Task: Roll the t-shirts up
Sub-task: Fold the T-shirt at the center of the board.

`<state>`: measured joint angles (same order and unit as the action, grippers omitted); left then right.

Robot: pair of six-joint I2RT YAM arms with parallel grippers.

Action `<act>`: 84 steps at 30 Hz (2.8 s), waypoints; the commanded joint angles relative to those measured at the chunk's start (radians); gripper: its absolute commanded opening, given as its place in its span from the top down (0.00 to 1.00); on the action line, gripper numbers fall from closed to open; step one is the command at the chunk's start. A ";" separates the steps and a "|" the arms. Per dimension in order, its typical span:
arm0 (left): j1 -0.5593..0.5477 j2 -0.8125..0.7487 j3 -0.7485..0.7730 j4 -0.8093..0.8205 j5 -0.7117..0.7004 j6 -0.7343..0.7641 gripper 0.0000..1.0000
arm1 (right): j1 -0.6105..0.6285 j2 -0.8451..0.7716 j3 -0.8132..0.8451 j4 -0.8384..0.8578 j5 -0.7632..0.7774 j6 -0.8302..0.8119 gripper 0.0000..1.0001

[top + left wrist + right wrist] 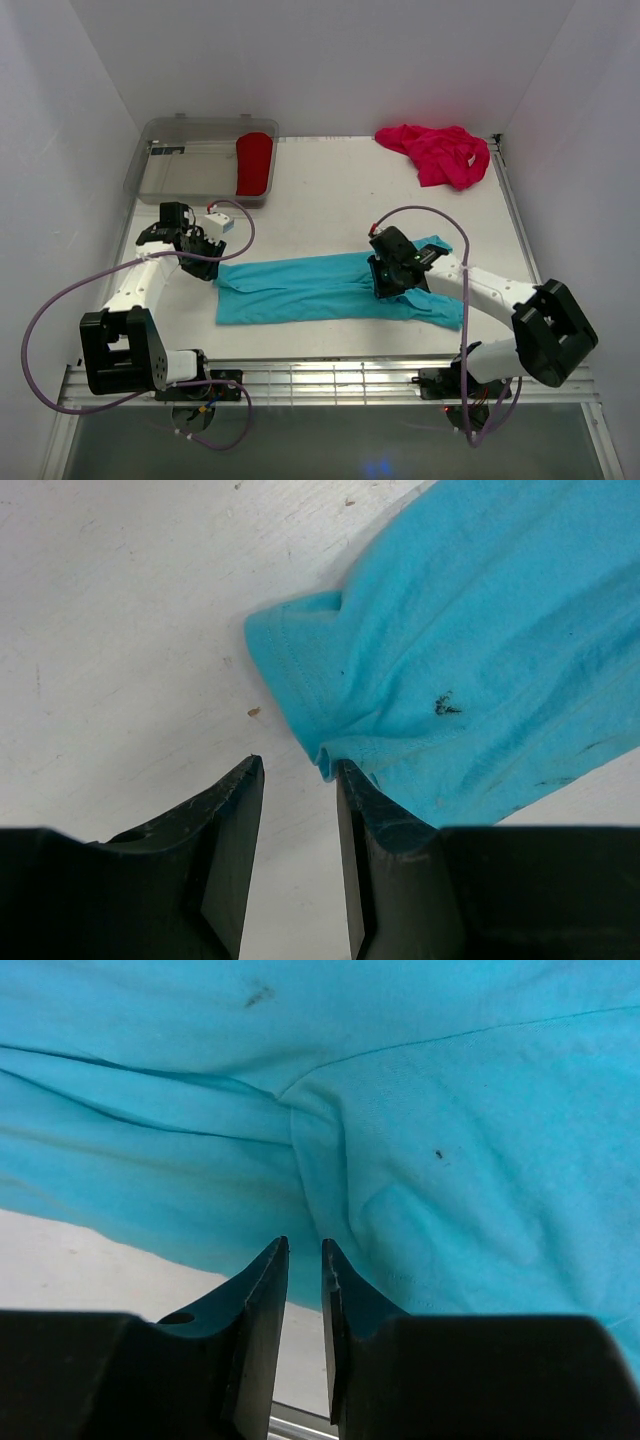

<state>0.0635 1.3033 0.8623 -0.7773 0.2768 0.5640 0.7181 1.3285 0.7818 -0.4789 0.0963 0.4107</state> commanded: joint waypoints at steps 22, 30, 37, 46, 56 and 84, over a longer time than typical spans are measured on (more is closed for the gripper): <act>0.007 -0.029 0.007 -0.020 -0.031 0.023 0.53 | 0.026 0.140 0.028 0.008 0.094 -0.052 0.88; 0.007 -0.033 0.021 -0.033 -0.022 0.024 0.53 | 0.026 0.080 0.034 0.014 0.036 -0.056 0.92; 0.006 -0.021 0.026 -0.031 -0.018 0.025 0.53 | 0.026 -0.003 0.034 0.031 -0.064 -0.081 0.92; 0.007 -0.036 0.024 -0.045 -0.022 0.039 0.53 | 0.026 0.041 -0.009 0.098 -0.148 -0.076 0.88; 0.007 -0.062 0.035 -0.108 -0.068 0.077 0.47 | 0.026 -0.021 0.014 0.074 -0.136 -0.085 0.49; 0.006 0.020 0.029 -0.031 0.105 -0.141 0.48 | -0.663 -0.084 0.002 0.011 -0.087 -0.093 0.51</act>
<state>0.0635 1.3361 0.9112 -0.8795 0.3523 0.4946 0.0898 1.2427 0.7452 -0.5087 0.0200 0.3573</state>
